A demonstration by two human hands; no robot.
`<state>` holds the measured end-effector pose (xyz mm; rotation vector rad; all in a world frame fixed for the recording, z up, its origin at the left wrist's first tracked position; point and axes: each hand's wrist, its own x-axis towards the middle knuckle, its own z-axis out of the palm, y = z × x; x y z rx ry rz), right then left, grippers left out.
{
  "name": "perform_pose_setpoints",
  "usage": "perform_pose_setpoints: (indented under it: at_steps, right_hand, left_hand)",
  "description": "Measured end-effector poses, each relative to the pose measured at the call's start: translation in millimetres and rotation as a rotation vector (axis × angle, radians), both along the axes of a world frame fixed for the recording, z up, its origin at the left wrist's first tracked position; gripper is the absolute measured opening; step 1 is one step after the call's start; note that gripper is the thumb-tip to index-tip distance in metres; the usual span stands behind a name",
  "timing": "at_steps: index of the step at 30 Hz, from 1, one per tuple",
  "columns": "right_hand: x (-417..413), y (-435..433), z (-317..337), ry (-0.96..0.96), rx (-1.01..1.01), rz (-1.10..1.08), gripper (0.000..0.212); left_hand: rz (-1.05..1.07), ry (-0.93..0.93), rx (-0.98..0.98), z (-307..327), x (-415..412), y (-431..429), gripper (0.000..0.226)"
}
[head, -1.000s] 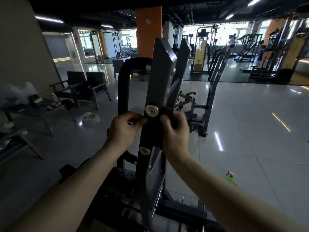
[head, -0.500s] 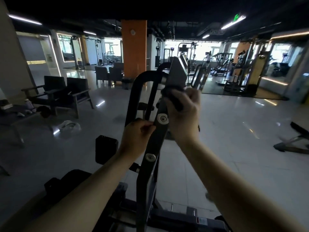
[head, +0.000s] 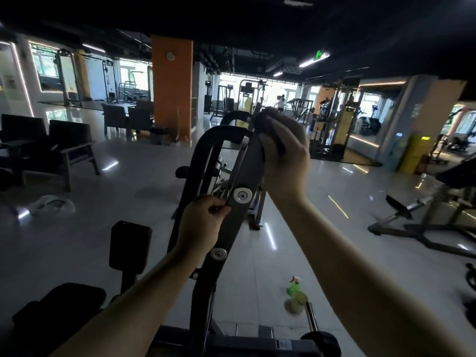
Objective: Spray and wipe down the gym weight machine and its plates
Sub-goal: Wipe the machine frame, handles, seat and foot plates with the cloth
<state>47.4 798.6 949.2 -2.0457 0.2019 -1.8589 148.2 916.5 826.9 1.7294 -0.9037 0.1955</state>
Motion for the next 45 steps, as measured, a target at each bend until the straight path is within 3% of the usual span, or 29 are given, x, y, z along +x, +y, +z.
perform_pose_setpoints:
  at_steps: [3,6,10,13,15,17,20,24,29,32,37,41,45]
  right_hand:
    - [-7.4,3.2,-26.9,-0.039,0.154,0.079,0.033]
    - [-6.5,3.9,-8.4,-0.025,0.287,0.16,0.028]
    - [-7.3,-3.7,42.7,0.089,0.339,0.297,0.016]
    - [-12.0,-17.8,45.9,0.155,0.322,0.352,0.015]
    - [-11.8,-20.6,23.0,0.073,0.296,0.289,0.02]
    - [-8.5,-18.4,-20.4,-0.004,0.342,0.284,0.012]
    - [-7.1,-2.4,-81.1,0.049,0.491,0.356,0.012]
    - [0.6,-7.3,-49.8,-0.082,0.454,0.312,0.017]
    - [2.2,-23.1,15.7,-0.134,0.221,0.261,0.016]
    - [6.1,-22.7,-15.8,-0.151,0.216,0.262,0.018]
    - [0.6,3.8,-106.1,0.048,0.33,0.319,0.027]
    - [6.0,-10.7,-42.6,-0.128,0.312,0.24,0.02]
    - [9.0,-20.4,7.9,-0.209,0.193,0.188,0.019]
  left_hand:
    - [-0.01,-0.046,-0.033,1.7,-1.9,0.1,0.009]
    - [-0.013,-0.022,-0.033,4.4,-2.0,0.7,0.008]
    - [0.002,-0.039,-0.05,0.9,-1.4,-1.3,0.009]
    - [0.025,-0.068,-0.082,-2.2,-1.3,-3.7,0.009]
    - [0.023,-0.051,-0.096,-4.0,-0.4,-4.0,0.007]
    - [-0.004,-0.081,-0.108,-5.5,0.0,-3.6,0.006]
    - [-0.041,-0.045,-0.131,-6.6,-2.2,-0.3,0.022]
    - [-0.015,-0.085,-0.091,-4.0,-3.6,-1.8,0.008]
    - [0.062,-0.023,-0.052,-1.8,-4.9,-3.2,0.008]
    - [0.029,-0.077,-0.054,-3.1,-3.6,-0.2,0.01]
    - [0.018,-0.047,-0.075,-4.5,-4.8,1.4,0.013]
    - [0.024,-0.08,-0.039,-0.2,-4.0,1.5,0.012]
    - [0.059,0.019,-0.049,-1.5,-5.6,-0.5,0.01]
